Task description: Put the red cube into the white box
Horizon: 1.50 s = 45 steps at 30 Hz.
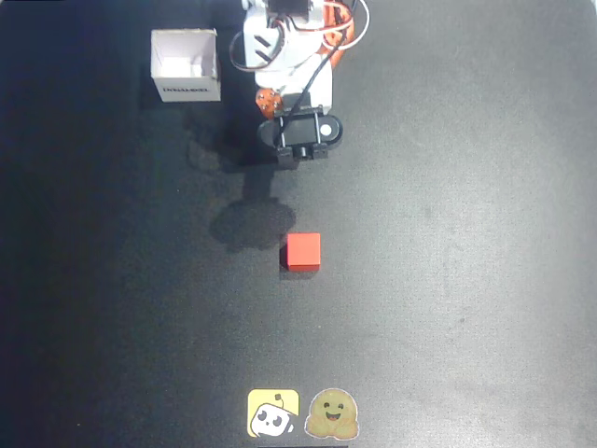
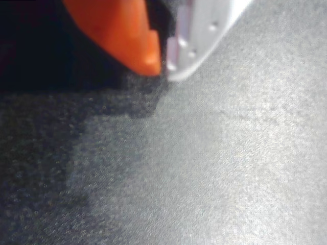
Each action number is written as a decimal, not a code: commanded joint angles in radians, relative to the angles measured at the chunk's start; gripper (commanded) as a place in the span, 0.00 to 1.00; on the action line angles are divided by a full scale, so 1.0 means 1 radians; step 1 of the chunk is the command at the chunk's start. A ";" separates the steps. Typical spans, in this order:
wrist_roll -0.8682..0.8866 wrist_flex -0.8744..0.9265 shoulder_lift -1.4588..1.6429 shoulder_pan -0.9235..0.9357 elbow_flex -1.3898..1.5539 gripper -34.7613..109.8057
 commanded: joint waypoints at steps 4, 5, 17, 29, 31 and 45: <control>0.008 0.002 0.005 0.006 -0.005 0.24; 0.008 0.002 0.005 0.006 -0.005 0.24; 0.008 0.002 0.005 0.006 -0.005 0.24; 0.006 0.002 0.005 0.006 -0.005 0.24; 0.006 0.002 0.005 0.006 -0.005 0.24; 0.012 -0.006 0.005 -0.008 -0.071 0.35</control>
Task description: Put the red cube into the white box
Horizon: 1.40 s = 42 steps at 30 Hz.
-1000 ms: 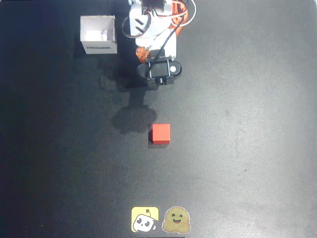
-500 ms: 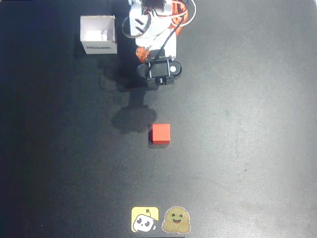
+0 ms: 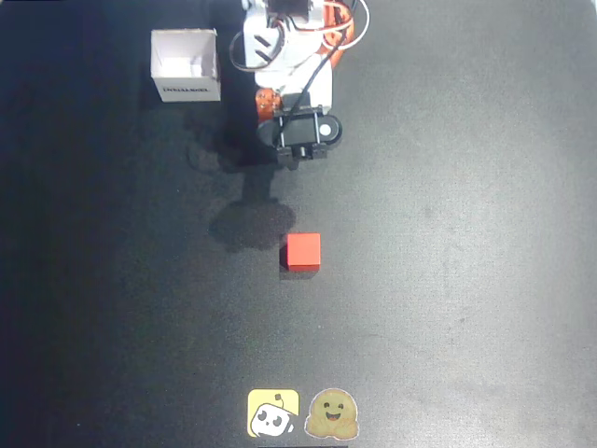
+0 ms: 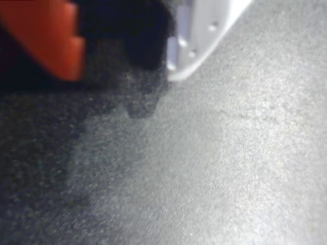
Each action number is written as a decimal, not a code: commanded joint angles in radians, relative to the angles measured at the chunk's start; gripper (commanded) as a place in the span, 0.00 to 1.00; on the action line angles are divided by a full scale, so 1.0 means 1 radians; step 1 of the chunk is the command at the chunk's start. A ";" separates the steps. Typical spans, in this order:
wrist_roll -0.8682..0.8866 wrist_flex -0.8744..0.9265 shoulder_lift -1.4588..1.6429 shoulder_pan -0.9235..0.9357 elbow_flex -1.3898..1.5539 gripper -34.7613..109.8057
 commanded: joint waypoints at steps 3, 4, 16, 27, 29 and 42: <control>0.012 -0.015 0.005 -0.017 -0.083 0.36; 0.025 -0.021 0.003 -0.025 -0.094 0.36; 0.035 -0.051 -0.931 -0.048 -0.761 0.37; 0.072 -0.178 -1.428 -0.106 -1.065 0.40; 0.078 -0.192 -1.477 -0.117 -1.097 0.40; 0.098 -0.288 -1.618 -0.143 -1.137 0.41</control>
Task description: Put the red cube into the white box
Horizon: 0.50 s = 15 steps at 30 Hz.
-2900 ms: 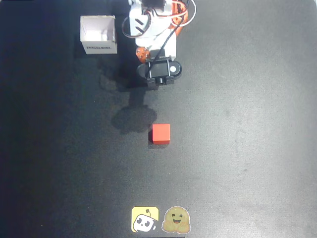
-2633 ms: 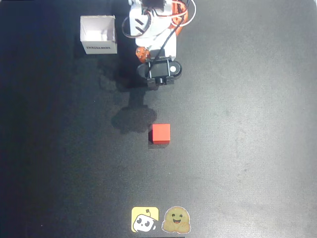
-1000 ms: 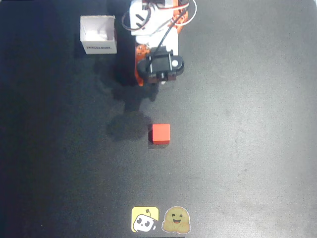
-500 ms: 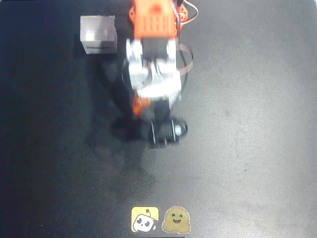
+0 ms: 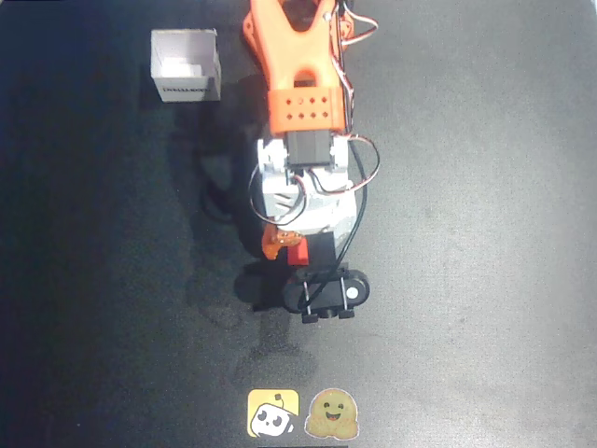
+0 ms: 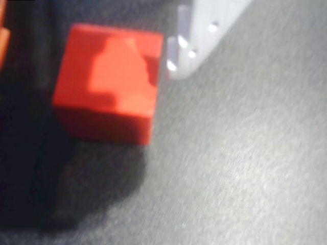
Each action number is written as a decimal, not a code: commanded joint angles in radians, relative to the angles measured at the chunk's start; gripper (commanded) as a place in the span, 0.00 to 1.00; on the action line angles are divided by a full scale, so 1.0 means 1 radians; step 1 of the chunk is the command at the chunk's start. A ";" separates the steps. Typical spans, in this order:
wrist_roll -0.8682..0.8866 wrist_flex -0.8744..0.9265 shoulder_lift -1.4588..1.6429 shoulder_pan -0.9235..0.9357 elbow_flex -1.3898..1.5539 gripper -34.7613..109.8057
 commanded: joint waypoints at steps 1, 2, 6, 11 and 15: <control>0.005 -0.029 -0.006 -0.009 -0.034 0.41; 0.005 -0.037 -0.012 -0.009 -0.031 0.41; 0.005 -0.057 -0.032 -0.009 -0.026 0.41; 0.008 -0.081 -0.052 -0.012 -0.018 0.41; 0.014 -0.091 -0.071 -0.017 -0.015 0.41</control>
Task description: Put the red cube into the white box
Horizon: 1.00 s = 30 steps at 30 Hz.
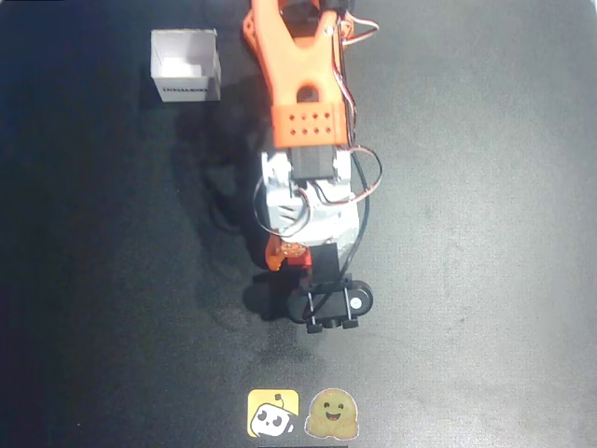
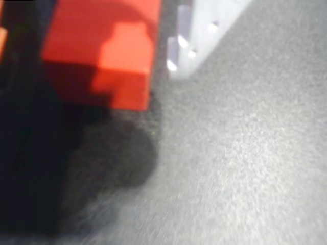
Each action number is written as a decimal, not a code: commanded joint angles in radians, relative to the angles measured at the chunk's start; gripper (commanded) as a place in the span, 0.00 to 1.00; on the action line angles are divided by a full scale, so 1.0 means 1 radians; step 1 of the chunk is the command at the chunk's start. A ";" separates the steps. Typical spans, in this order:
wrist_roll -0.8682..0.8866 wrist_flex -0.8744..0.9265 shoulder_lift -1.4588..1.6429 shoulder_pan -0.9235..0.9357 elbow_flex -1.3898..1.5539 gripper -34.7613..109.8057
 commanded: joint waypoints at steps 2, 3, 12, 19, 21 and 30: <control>0.009 -0.017 -0.009 -0.008 -0.011 0.41; 0.012 -0.017 -0.014 -0.009 -0.009 0.41; 0.018 -0.046 -0.032 -0.011 0.048 0.36; 0.011 -0.063 -0.032 0.000 0.049 0.24; 0.026 -0.064 -0.034 0.000 0.049 0.24; 0.103 0.115 0.098 0.026 -0.011 0.24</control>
